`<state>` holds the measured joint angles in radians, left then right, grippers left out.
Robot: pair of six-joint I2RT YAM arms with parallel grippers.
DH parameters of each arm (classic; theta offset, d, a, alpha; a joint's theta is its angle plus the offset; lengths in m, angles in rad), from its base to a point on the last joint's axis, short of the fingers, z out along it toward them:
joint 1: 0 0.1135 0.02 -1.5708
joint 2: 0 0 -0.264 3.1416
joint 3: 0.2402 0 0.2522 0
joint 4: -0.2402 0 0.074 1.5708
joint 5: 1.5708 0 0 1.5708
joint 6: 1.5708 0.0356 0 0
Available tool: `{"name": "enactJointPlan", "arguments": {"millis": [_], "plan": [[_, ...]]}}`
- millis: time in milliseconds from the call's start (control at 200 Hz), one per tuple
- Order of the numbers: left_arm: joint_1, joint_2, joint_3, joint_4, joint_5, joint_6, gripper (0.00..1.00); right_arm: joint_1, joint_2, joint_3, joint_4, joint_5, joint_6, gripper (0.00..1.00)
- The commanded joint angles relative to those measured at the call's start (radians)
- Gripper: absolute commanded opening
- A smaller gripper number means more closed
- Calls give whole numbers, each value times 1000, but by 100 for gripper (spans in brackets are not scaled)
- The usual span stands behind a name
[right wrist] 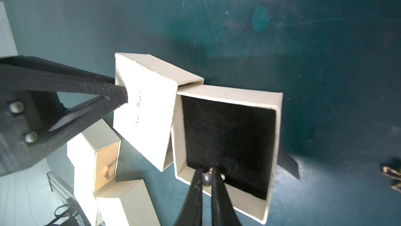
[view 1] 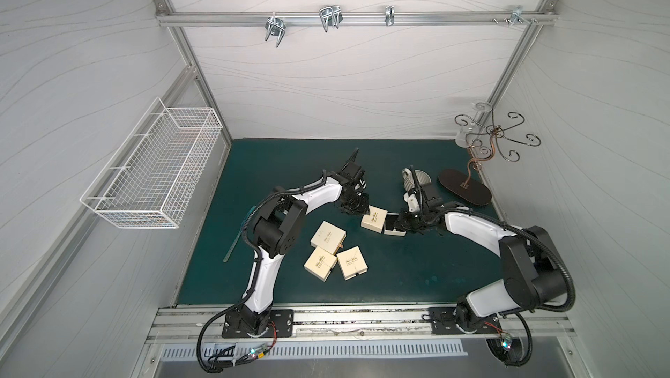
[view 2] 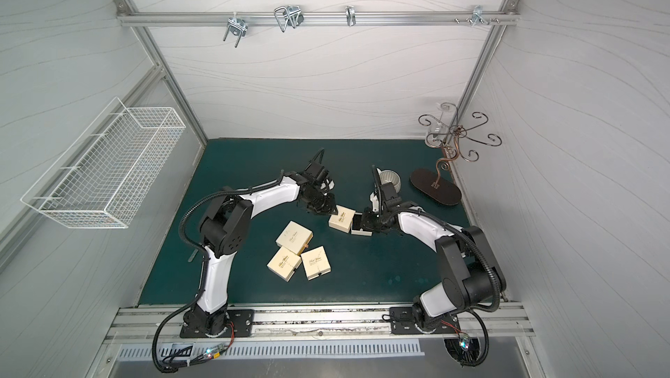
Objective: Take out the earrings from the drawer-style jewelry box
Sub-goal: Pick up the earring from the drawer, then place the earring at the center of the board.
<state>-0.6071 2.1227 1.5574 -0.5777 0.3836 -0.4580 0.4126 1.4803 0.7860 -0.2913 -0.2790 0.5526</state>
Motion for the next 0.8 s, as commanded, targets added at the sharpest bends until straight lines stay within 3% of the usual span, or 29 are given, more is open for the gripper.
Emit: {"name": "enactJointPlan", "arguments": {"millis": [0,490,795], "plan": [[-3,64,-13,-119,-100,19,33,-4,-52,22,-4,13,10,9],[-3,55,-11,-116,-87,21,33,-158,-201,-22,-70,132,63,8],[-3,55,-9,-113,-81,17,33,-248,-211,-83,-80,132,85,8]]}}
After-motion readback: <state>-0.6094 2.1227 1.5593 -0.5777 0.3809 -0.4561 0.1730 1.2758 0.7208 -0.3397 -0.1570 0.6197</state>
